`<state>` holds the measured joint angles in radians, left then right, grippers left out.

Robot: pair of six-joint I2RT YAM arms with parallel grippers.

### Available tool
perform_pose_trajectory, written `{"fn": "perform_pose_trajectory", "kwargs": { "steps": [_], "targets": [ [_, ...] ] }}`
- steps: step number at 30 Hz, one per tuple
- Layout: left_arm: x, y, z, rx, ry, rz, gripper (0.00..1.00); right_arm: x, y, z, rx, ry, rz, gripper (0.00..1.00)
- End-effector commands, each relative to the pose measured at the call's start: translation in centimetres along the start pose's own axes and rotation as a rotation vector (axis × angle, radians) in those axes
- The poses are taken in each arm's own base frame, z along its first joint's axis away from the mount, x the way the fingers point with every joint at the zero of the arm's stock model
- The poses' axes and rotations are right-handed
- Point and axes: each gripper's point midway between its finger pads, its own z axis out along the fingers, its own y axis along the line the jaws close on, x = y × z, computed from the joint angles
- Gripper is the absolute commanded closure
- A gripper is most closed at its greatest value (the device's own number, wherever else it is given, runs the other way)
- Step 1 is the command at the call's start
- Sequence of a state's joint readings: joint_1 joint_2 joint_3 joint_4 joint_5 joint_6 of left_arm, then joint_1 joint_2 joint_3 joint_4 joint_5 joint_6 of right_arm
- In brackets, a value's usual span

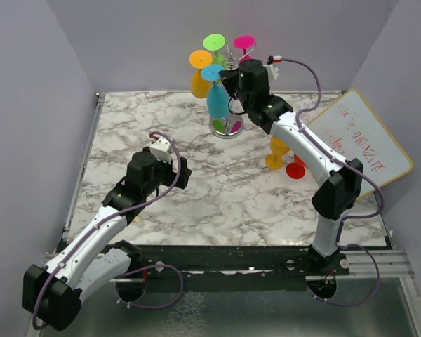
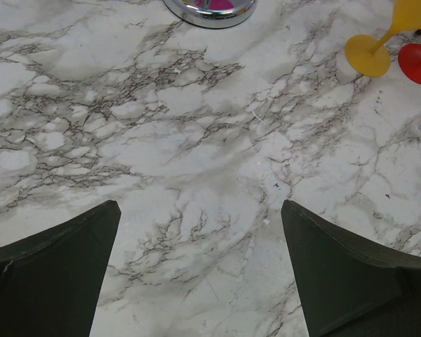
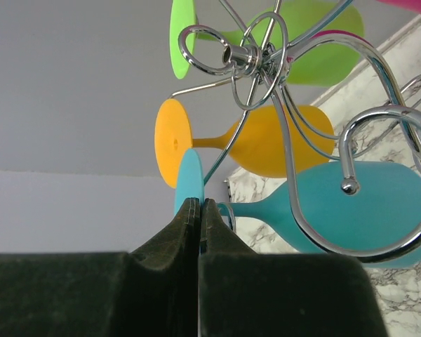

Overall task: Take the wine glass off the wine glass rack
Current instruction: Pick up the wine glass from the wine rack.

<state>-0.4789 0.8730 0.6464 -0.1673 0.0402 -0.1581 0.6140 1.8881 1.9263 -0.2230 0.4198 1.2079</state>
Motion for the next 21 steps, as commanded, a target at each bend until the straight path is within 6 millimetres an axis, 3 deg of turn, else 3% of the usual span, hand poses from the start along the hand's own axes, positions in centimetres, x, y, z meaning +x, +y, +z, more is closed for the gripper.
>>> {"fn": "perform_pose_trajectory", "kwargs": {
  "steps": [1, 14, 21],
  "targets": [
    [-0.57, -0.45, -0.23, 0.024, -0.004, -0.007, 0.01, -3.83, 2.18, -1.54, -0.041, -0.126, 0.042, 0.99],
    [-0.58, -0.52, -0.21, 0.027, -0.004, -0.01, 0.01, -4.52, 2.35, -1.93, -0.041, -0.162, 0.013, 0.99],
    [-0.51, -0.51, -0.19, 0.027, -0.001, -0.011, 0.01, -3.79, 1.6, -1.59, -0.028, -0.161, 0.018, 0.99]
  ]
}}
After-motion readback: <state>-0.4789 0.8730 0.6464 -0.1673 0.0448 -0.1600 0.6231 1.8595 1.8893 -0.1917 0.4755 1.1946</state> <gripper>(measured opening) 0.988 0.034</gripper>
